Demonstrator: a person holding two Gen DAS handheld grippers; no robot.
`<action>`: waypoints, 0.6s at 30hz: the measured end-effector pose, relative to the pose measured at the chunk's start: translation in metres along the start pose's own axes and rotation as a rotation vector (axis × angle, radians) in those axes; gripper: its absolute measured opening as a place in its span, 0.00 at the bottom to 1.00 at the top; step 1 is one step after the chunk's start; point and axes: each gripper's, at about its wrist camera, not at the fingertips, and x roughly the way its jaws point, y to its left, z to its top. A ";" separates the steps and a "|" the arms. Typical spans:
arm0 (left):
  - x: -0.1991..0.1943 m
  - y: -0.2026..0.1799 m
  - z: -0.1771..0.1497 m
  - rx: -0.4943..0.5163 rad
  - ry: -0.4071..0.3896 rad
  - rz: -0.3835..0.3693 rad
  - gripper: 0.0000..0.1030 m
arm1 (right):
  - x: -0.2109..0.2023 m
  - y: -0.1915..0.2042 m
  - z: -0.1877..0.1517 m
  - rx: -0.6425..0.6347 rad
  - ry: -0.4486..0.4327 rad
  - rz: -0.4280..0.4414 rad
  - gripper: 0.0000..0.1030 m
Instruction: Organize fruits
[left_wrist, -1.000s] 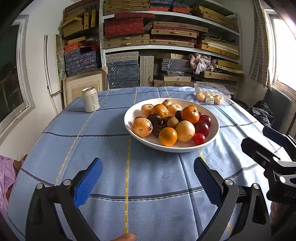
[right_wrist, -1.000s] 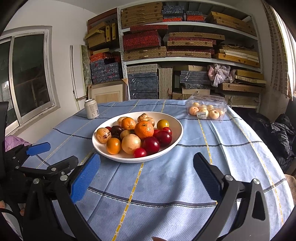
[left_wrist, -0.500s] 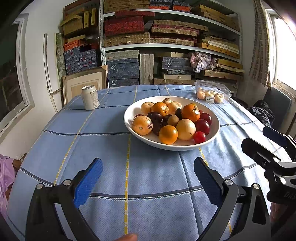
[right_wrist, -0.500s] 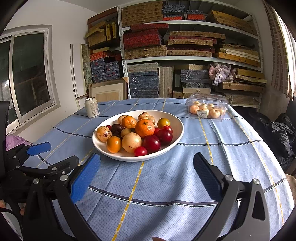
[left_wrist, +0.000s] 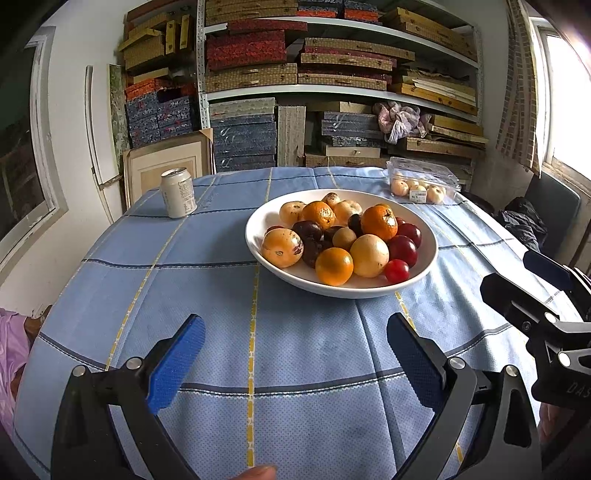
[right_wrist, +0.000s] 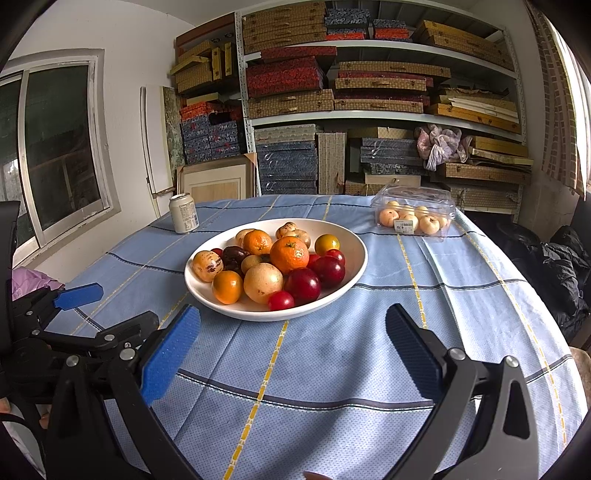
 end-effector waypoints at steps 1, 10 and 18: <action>0.000 0.000 -0.001 0.001 -0.001 0.001 0.96 | 0.000 0.000 0.000 0.000 0.000 0.000 0.96; 0.000 -0.003 -0.002 0.012 0.002 -0.010 0.96 | 0.000 0.000 0.000 0.000 0.001 0.000 0.96; -0.002 -0.004 -0.001 0.010 0.006 -0.020 0.96 | 0.000 0.001 0.001 -0.001 0.001 0.000 0.96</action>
